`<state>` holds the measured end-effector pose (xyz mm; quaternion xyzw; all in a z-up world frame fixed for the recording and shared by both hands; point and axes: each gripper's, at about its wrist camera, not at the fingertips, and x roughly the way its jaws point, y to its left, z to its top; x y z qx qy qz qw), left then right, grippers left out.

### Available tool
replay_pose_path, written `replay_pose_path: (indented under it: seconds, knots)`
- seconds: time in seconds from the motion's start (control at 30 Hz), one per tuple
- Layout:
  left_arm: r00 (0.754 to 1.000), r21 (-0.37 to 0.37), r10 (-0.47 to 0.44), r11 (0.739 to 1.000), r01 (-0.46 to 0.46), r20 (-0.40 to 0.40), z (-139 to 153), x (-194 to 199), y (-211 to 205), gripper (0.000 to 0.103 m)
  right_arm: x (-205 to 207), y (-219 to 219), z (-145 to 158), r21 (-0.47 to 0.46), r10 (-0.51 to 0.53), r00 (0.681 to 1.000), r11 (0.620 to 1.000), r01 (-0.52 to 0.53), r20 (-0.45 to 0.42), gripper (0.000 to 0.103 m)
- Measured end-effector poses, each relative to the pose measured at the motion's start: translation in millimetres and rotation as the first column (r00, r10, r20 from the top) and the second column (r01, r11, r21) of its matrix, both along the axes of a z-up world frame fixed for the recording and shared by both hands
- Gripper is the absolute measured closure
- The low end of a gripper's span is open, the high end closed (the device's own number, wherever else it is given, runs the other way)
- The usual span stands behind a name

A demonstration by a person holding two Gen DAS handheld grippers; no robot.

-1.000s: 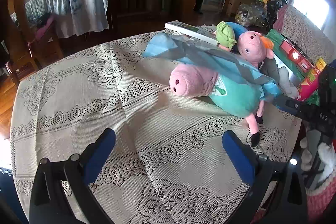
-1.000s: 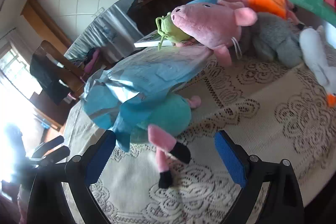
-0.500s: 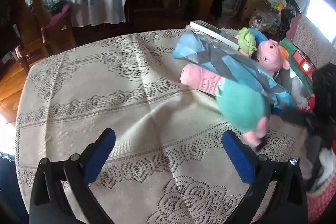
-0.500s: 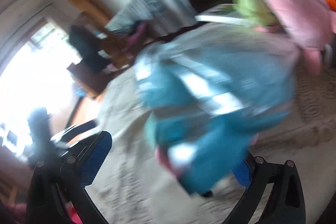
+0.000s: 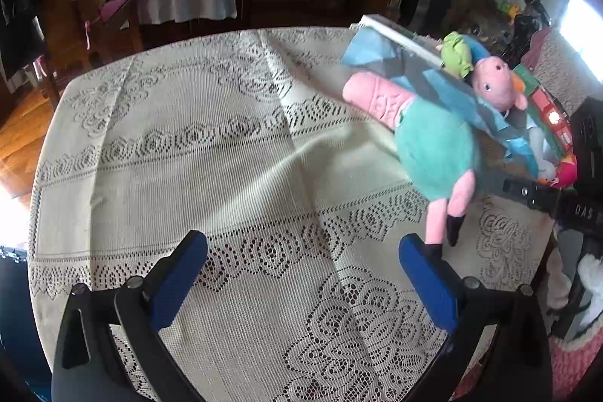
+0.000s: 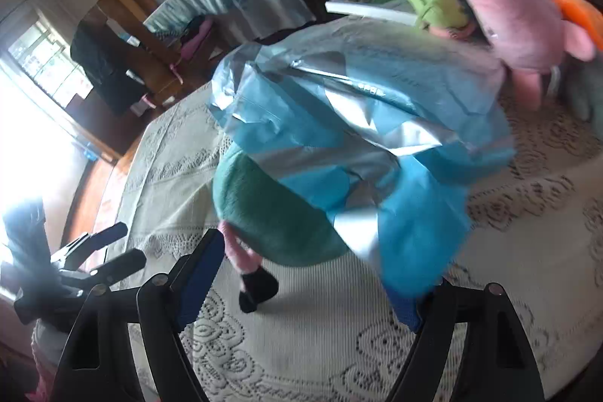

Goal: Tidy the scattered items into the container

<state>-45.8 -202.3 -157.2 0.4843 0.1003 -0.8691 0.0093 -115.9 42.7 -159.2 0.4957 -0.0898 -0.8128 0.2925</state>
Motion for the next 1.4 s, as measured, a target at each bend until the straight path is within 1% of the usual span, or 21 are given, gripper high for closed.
replay_pose_path:
  seconds: [0.03, 0.07, 0.1, 0.17, 0.23, 0.3, 0.33, 0.4, 0.53, 0.63, 0.73, 0.87, 1.03, 1.1, 1.13, 1.17, 1.2, 1.23, 1.27, 1.33, 1.4]
  knots:
    - [1.000, -0.001, 0.005, 1.000, -0.005, 0.024, -4, -2, 0, 0.000, -6, -1, -4, -0.002, 0.006, 1.000, 1.000, -0.006, 0.008, 0.016]
    - [0.999, -0.001, 0.010, 1.000, -0.009, 0.049, -8, -5, 0, 0.000, -15, -11, -5, 0.008, -0.001, 1.000, 1.000, 0.001, 0.003, 0.002]
    - [0.997, 0.005, 0.023, 1.000, -0.024, 0.078, -13, -7, -2, 0.000, -24, -21, -7, 0.017, -0.008, 1.000, 1.000, 0.008, -0.002, 0.000]
    - [0.993, 0.011, 0.040, 0.999, -0.042, 0.111, -16, -11, -5, 0.000, -40, -37, -11, 0.009, -0.005, 1.000, 1.000, 0.005, 0.014, 0.000]
    - [0.990, 0.013, 0.054, 0.998, -0.057, 0.131, -18, -13, -10, 0.000, -52, -51, -21, 0.012, 0.002, 0.996, 1.000, -0.003, 0.087, 0.007]
    - [0.990, 0.003, 0.068, 0.998, -0.069, 0.127, -15, -10, -15, 0.000, -46, -61, -17, 0.031, 0.033, 0.995, 0.999, -0.036, 0.095, 0.010]
    - [0.990, -0.001, 0.076, 0.997, -0.077, 0.122, -13, -8, -18, 0.000, -38, -69, -15, -0.015, 0.085, 0.989, 0.996, -0.084, 0.118, 0.015]
    - [0.989, -0.004, 0.097, 0.995, -0.097, 0.113, -7, 0, -27, 0.000, -22, -83, -10, -0.109, 0.190, 0.969, 0.979, -0.174, 0.158, 0.020]
    - [0.984, -0.022, 0.150, 0.989, -0.148, 0.099, 3, 22, -47, 0.000, 14, -113, 1, -0.206, 0.320, 0.933, 0.936, -0.285, 0.165, 0.020]
    - [0.983, -0.028, 0.158, 0.987, -0.156, 0.092, 6, 33, -57, 0.000, 19, -104, 13, -0.142, 0.245, 0.963, 0.963, -0.228, 0.110, 0.019]
    - [0.990, -0.016, 0.122, 0.992, -0.121, 0.071, 6, 25, -49, 0.000, 7, -87, 7, -0.052, 0.155, 0.979, 0.987, -0.150, 0.130, 0.019]
    - [0.995, -0.025, 0.053, 0.998, -0.051, 0.080, -10, -8, -23, 0.000, -13, -79, 1, -0.068, 0.085, 0.991, 0.995, -0.078, 0.107, 0.023]
    - [0.999, -0.118, -0.017, 0.993, 0.023, 0.051, -25, -50, 9, 0.000, -38, -69, -5, -0.091, -0.004, 0.997, 0.996, 0.011, 0.080, 0.023]
    - [0.997, -0.123, -0.039, 0.991, 0.046, 0.059, -33, -61, 12, 0.000, -49, -66, -8, -0.101, -0.040, 0.997, 0.994, 0.047, 0.069, 0.016]
    - [0.997, -0.096, -0.048, 0.994, 0.053, 0.058, -36, -64, 11, 0.000, -54, -64, -9, -0.106, -0.058, 0.996, 0.992, 0.065, 0.064, 0.007]
    - [0.997, -0.060, -0.046, 0.997, 0.050, 0.061, -38, -66, 7, 0.000, -59, -62, -10, -0.111, -0.076, 0.995, 0.990, 0.082, 0.059, 0.004]
    - [0.997, -0.040, -0.049, 0.998, 0.051, 0.056, -39, -66, 5, 0.003, -64, -60, -11, -0.116, -0.094, 0.994, 0.988, 0.100, 0.054, 0.004]
    - [0.997, -0.019, -0.051, 0.998, 0.052, 0.050, -39, -66, 2, 0.012, -69, -58, -13, -0.121, -0.112, 0.992, 0.986, 0.117, 0.050, 0.003]
    - [0.997, 0.006, -0.059, 0.998, 0.059, 0.046, -39, -66, 0, 0.018, -74, -56, -14, -0.127, -0.130, 0.990, 0.983, 0.135, 0.045, 0.003]
    - [0.996, 0.039, -0.076, 0.996, 0.075, 0.041, -38, -65, -2, 0.031, -68, -68, -16, -0.101, -0.078, 0.995, 0.991, 0.084, 0.070, 0.002]
    - [0.994, 0.034, -0.095, 0.995, 0.093, 0.052, -37, -65, 0, 0.038, -62, -80, -17, -0.076, -0.026, 0.995, 0.997, 0.033, 0.096, 0.003]
